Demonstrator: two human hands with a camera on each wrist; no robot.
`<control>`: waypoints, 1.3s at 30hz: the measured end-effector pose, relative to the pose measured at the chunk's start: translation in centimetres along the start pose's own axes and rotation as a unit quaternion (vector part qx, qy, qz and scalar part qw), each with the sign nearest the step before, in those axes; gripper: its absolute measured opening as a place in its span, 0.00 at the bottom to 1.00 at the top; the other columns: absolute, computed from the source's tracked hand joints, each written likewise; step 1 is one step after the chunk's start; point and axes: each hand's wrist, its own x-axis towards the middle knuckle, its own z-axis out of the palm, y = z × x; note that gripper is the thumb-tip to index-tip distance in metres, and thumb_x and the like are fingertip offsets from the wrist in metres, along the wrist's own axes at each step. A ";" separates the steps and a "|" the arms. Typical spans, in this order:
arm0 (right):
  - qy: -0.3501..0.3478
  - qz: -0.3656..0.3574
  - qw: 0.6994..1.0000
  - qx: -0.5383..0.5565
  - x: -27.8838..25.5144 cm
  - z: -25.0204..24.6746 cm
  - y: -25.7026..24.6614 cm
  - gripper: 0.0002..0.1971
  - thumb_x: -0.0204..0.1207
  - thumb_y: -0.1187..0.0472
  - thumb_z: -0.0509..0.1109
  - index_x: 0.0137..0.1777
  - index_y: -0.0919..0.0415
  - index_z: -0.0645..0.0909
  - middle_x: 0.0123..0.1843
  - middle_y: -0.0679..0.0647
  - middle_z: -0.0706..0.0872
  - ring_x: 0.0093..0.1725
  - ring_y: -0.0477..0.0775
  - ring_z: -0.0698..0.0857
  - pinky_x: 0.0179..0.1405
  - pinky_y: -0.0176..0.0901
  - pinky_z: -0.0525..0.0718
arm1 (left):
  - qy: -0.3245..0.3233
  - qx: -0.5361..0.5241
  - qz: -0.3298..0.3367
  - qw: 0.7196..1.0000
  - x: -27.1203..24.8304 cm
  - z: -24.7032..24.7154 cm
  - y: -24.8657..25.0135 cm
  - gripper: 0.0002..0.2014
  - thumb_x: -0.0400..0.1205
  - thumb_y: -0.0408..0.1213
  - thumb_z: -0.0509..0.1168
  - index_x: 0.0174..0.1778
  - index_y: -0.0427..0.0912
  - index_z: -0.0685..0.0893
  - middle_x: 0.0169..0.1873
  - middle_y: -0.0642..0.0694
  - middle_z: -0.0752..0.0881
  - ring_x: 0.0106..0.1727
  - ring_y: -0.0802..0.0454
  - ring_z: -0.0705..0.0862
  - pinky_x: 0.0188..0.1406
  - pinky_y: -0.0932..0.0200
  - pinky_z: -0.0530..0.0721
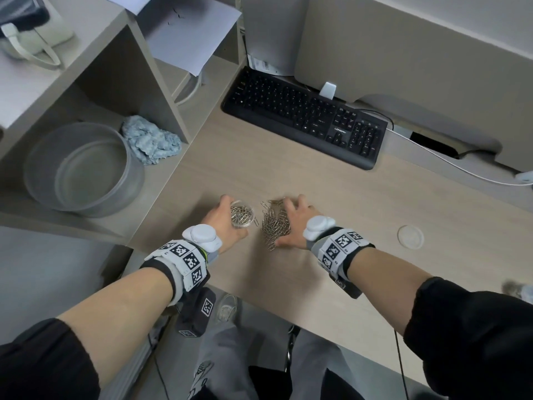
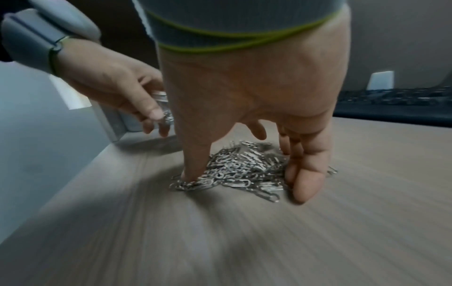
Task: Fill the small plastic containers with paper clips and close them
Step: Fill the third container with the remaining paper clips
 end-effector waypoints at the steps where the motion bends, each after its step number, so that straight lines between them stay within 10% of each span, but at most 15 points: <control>1: 0.000 -0.013 1.000 -0.014 0.1 0.1 -0.7 0.53 0.60 0.33 0.78 0.79 0.54 0.56 0.70 0.60 0.67 0.60 0.69 0.81 0.53 0.59 0.86 | 0.000 0.000 -0.002 1.000 0.0 0.0 0.0 0.32 0.70 0.42 0.78 0.66 0.44 0.71 0.54 0.43 0.86 0.53 0.39 0.84 0.50 0.53 0.83; 7: -0.020 -0.078 0.996 -0.042 0.5 0.5 -2.0 0.30 0.77 0.52 0.71 0.74 0.55 0.63 0.69 0.62 0.67 0.55 0.70 0.82 0.47 0.59 0.85 | -0.005 -0.003 -0.008 1.000 0.2 -0.2 -0.3 0.31 0.69 0.42 0.78 0.64 0.44 0.71 0.52 0.43 0.86 0.51 0.38 0.85 0.50 0.49 0.84; 11: -0.024 -0.075 0.997 -0.025 0.6 0.8 -1.2 0.31 0.75 0.70 0.67 0.77 0.57 0.65 0.71 0.63 0.70 0.56 0.73 0.84 0.52 0.60 0.86 | -0.010 -0.007 -0.007 1.000 0.3 -0.1 0.0 0.30 0.69 0.42 0.78 0.63 0.45 0.71 0.52 0.43 0.86 0.50 0.39 0.85 0.50 0.49 0.85; 17: -0.027 0.002 0.994 0.105 0.5 -0.8 0.8 0.13 0.80 0.65 0.64 0.64 0.65 0.79 0.60 0.65 0.83 0.58 0.66 0.84 0.53 0.51 0.81 | -0.019 0.010 0.009 1.000 0.2 0.6 0.4 0.31 0.70 0.42 0.77 0.65 0.43 0.70 0.52 0.42 0.86 0.49 0.39 0.84 0.49 0.48 0.84; 21: -0.030 0.108 0.923 0.368 0.0 -2.5 2.1 0.06 0.81 0.70 0.64 0.43 0.61 0.78 0.34 0.59 0.86 0.25 0.51 0.87 0.22 0.39 0.84 | -0.026 0.037 0.024 0.999 0.2 1.3 1.6 0.33 0.72 0.43 0.77 0.69 0.43 0.69 0.55 0.41 0.84 0.49 0.39 0.83 0.44 0.53 0.80; 27: -0.035 0.062 0.831 0.552 -1.6 -6.2 1.4 0.07 0.77 0.77 0.63 0.43 0.67 0.76 0.31 0.63 0.79 0.19 0.53 0.82 0.16 0.41 0.83 | -0.031 0.044 0.047 0.997 0.4 2.2 3.8 0.34 0.71 0.44 0.78 0.69 0.43 0.70 0.59 0.42 0.83 0.55 0.38 0.83 0.50 0.50 0.81; 36: 0.024 -0.032 0.923 0.382 -2.6 -7.6 -1.6 0.07 0.76 0.71 0.67 0.50 0.62 0.81 0.41 0.62 0.88 0.28 0.61 0.88 0.27 0.48 0.86 | -0.031 0.022 0.079 0.996 0.0 2.4 5.6 0.33 0.69 0.44 0.78 0.66 0.44 0.70 0.57 0.45 0.84 0.51 0.42 0.83 0.44 0.52 0.80; 39: 0.031 -0.048 0.931 0.361 -2.8 -7.5 -2.0 0.05 0.77 0.68 0.68 0.50 0.62 0.85 0.41 0.60 0.89 0.29 0.59 0.89 0.22 0.36 0.82 | -0.028 0.020 0.077 0.996 0.0 2.3 5.5 0.29 0.69 0.44 0.77 0.62 0.45 0.70 0.52 0.46 0.84 0.46 0.42 0.83 0.41 0.50 0.82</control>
